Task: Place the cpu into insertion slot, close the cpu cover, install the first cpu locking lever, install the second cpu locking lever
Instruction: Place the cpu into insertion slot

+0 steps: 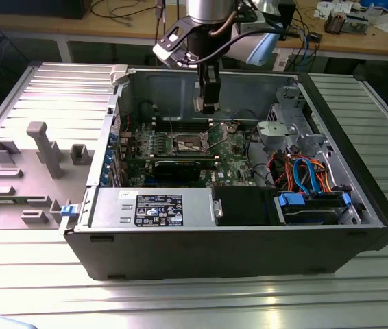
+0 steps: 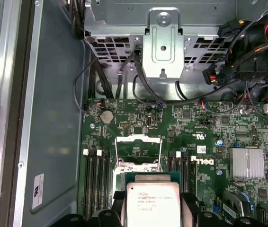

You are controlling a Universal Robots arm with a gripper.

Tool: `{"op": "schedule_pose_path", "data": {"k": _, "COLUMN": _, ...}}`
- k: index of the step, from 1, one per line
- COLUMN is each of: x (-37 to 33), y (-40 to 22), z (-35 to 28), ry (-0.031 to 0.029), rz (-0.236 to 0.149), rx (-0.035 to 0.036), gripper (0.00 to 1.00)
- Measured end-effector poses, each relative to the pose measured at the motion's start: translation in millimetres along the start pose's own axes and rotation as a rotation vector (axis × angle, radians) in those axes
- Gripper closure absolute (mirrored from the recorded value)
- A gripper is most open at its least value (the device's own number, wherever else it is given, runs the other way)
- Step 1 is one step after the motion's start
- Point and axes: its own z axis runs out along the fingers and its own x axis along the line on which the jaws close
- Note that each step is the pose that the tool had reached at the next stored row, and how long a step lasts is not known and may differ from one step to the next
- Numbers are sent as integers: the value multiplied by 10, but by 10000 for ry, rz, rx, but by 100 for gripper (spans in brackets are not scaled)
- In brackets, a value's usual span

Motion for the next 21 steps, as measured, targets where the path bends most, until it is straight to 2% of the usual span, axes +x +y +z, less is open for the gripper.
{"op": "schedule_pose_path", "data": {"k": 6, "x": 0, "y": -5, "z": 38, "ry": -3, "rz": 12, "rx": 2, "gripper": 45}}
{"op": "schedule_pose_path", "data": {"k": 21, "x": -1, "y": -8, "z": 73, "ry": -2, "rz": 14, "rx": 2, "gripper": 45}}
